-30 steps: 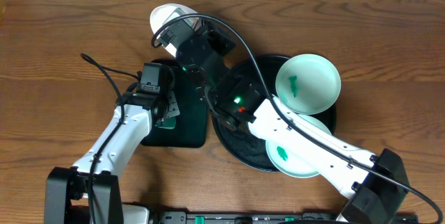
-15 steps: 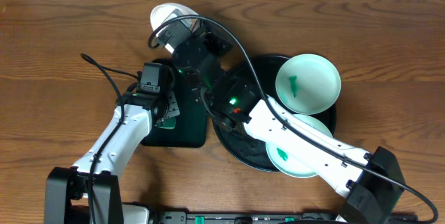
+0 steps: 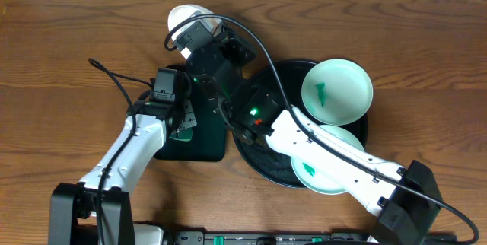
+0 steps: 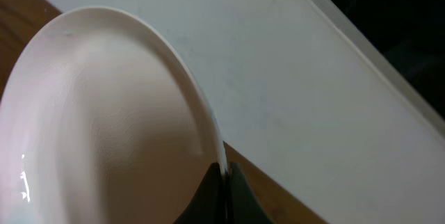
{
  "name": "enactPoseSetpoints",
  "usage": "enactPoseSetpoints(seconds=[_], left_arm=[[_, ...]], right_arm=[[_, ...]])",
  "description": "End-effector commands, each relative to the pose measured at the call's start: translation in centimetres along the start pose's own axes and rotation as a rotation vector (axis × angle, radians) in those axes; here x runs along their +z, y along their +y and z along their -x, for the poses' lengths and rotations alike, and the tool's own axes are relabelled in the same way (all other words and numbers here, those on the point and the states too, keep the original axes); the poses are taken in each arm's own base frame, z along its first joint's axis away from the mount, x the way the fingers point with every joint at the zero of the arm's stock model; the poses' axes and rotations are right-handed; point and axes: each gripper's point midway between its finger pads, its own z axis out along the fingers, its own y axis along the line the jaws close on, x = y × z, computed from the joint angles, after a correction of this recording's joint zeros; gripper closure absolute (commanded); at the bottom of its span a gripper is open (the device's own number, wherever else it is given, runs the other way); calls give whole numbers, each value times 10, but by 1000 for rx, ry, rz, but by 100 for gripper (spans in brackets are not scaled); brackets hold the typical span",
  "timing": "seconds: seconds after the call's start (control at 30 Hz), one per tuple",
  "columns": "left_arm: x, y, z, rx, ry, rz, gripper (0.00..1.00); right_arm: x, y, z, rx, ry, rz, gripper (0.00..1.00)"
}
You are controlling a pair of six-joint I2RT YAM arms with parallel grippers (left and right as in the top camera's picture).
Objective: Clean dirty plates on tray and stack at the side
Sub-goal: 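Carry the white plate right and set it on the table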
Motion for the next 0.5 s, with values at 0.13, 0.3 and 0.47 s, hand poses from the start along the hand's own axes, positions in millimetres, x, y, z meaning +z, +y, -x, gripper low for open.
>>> enactPoseSetpoints(seconds=[0.13,0.3,0.47], left_arm=[[1,5,-4,9,3,19,92],[1,5,-4,9,3,19,92],[1,5,-5,9,3,19,92]], right_arm=[[8,6,-17,345,69,54,99],[22,4,-47,545,183,105,99],[39,-11,-76,679,292,164,99]])
